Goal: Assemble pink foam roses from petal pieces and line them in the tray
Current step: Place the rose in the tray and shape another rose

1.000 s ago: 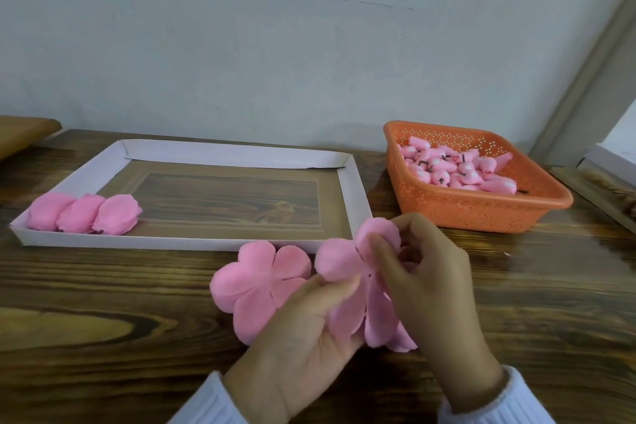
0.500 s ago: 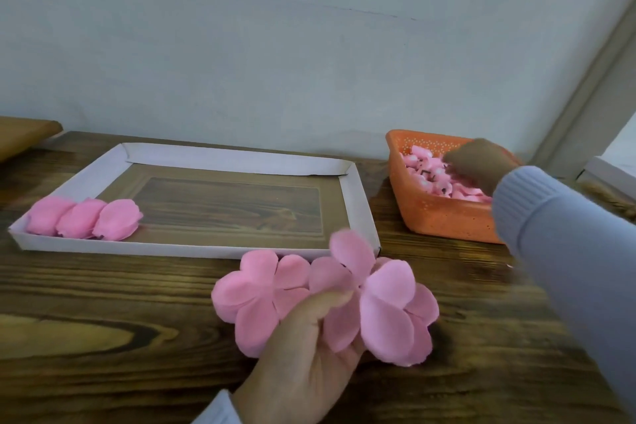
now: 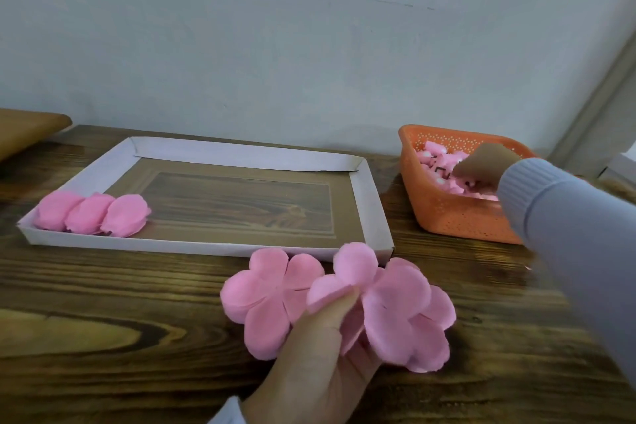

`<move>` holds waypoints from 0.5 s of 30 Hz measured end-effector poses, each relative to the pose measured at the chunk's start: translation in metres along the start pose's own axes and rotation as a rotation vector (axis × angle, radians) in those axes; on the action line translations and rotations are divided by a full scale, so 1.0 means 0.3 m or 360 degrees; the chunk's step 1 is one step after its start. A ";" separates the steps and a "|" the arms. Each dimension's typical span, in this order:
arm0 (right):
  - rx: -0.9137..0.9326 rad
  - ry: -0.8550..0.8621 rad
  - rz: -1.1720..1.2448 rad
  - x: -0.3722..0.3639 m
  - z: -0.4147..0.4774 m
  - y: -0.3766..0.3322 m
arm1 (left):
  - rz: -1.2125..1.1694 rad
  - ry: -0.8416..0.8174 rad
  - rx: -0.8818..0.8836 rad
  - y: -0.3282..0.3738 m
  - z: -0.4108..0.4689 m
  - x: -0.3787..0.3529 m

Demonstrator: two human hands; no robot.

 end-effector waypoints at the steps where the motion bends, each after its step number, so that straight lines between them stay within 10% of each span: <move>1: -0.0018 0.0016 0.0007 0.021 -0.001 0.011 | -0.0153 -0.0090 0.0053 -0.003 -0.006 0.004; 6: 0.0216 0.0161 0.0155 0.171 -0.048 0.033 | 0.0220 -0.0147 0.0057 0.019 -0.017 -0.005; 11: 0.0756 -0.0400 0.1950 0.153 -0.351 0.041 | 0.0304 -0.0322 0.0233 0.003 -0.028 -0.028; 15: 0.1004 -0.0305 0.1664 -0.043 -0.636 0.073 | 0.0106 -0.0389 0.0214 0.021 -0.047 -0.040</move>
Point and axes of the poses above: each hand's wrist, its own z-axis towards the middle knuckle, its own x-axis out of the back of the hand, y = z × x, the point moved 3 cm from there along z, towards the middle knuckle, and after that the axes turned 8 degrees about -x, right-handed, at the moved point
